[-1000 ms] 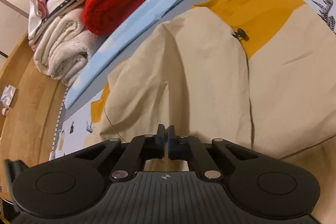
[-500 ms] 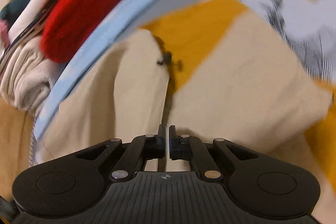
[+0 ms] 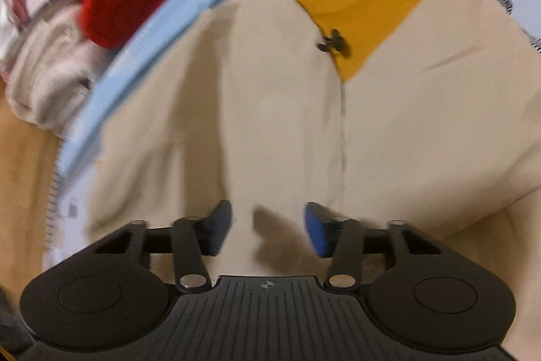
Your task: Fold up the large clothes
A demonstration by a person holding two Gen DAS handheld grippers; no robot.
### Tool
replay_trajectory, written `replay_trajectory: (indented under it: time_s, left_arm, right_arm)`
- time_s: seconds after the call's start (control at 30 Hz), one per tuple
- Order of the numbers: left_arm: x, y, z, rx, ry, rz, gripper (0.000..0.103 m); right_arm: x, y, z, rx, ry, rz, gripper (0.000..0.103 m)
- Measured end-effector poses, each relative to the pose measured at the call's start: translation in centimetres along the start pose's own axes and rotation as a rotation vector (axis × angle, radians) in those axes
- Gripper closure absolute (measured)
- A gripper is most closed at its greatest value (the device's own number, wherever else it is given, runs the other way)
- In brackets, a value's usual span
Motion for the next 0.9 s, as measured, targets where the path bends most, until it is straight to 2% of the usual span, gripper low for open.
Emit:
replay_trajectory:
  time_s: [0.07, 0.1, 0.17, 0.2, 0.23, 0.27, 0.3, 0.33, 0.37, 0.4, 0.43, 0.5, 0.6, 0.7, 0.73, 0.8, 0.83, 0.9]
  left_arm:
    - [2.1, -3.0, -2.2, -0.029, -0.150, 0.165, 0.075]
    - [2.6, -4.6, -2.7, -0.055, -0.191, 0.241, 0.075]
    - [2.8, -6.9, -2.2, -0.124, -0.198, 0.294, 0.075]
    - [2.2, -7.9, -1.5, -0.152, -0.171, 0.306, 0.075]
    - [1.1, -8.3, -0.7, -0.179, -0.120, 0.288, 0.075]
    - [-0.6, -7.7, 0.3, -0.203, -0.047, 0.215, 0.076]
    - [-2.2, -6.1, 1.7, -0.203, 0.046, 0.108, 0.079]
    - [-3.9, -3.5, 3.6, -0.146, 0.162, 0.004, 0.080]
    - [-5.1, -1.7, 4.9, -0.071, 0.243, -0.046, 0.084]
    - [-6.0, 0.3, 6.4, 0.019, 0.307, -0.069, 0.083]
    - [-6.3, 1.2, 6.8, 0.076, 0.320, -0.047, 0.083]
    - [-5.8, 1.2, 5.8, 0.067, 0.320, -0.028, 0.083]
    - [-4.4, 1.8, 3.3, 0.086, 0.205, 0.029, 0.082]
    - [-3.1, 0.3, 1.1, 0.046, 0.089, 0.093, 0.082]
    - [-2.7, -0.4, 1.0, 0.025, 0.074, 0.130, 0.082]
    - [-3.0, -2.3, 1.8, -0.030, 0.099, 0.199, 0.080]
    - [-3.9, -2.5, 3.1, -0.064, 0.161, 0.185, 0.080]
    - [-5.9, -1.3, 6.4, -0.088, 0.315, 0.098, 0.081]
  right_arm:
    - [0.1, 0.2, 0.0, 0.022, -0.002, 0.013, 0.058]
    - [0.1, 0.3, 0.1, 0.035, 0.000, 0.019, 0.057]
    - [-0.1, 0.3, 0.2, 0.058, 0.005, 0.028, 0.057]
    - [-0.1, 0.3, 0.3, 0.064, 0.004, 0.029, 0.057]
    - [-0.1, 0.2, 0.3, 0.066, 0.005, 0.029, 0.057]
    - [-0.2, 0.5, 0.1, 0.064, 0.005, 0.029, 0.057]
    - [-0.2, 0.5, 0.1, 0.061, 0.007, 0.029, 0.058]
    - [-0.1, 0.5, 0.2, 0.058, 0.008, 0.028, 0.058]
    - [-0.2, 0.4, 0.1, 0.051, 0.010, 0.027, 0.058]
    - [-0.4, 0.4, 0.2, 0.044, 0.012, 0.026, 0.058]
    - [-0.3, 0.3, 0.2, 0.039, 0.014, 0.025, 0.058]
    - [-0.5, 0.4, 0.2, 0.041, 0.022, 0.027, 0.057]
    - [-0.4, 0.8, 0.1, 0.044, 0.015, 0.032, 0.057]
    - [0.7, 1.4, -0.6, 0.026, -0.018, 0.005, 0.056]
    - [1.0, 1.6, -0.7, 0.026, -0.032, -0.001, 0.056]
    - [1.2, 1.5, -0.9, 0.013, -0.045, -0.010, 0.056]
    - [1.0, 1.2, -0.8, 0.006, -0.040, -0.006, 0.056]
    - [0.1, 0.0, -0.3, -0.006, -0.018, 0.036, 0.056]
Point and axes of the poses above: each gripper's, at about its wrist camera, not at the fingertips, and x roughly against the way its jaws point, y to its left, z to its underside, the point moved 10 cm from there along -x, roughly the way its jaws point, and after that the axes turned 12 degrees about -x, right-handed, at the moved point
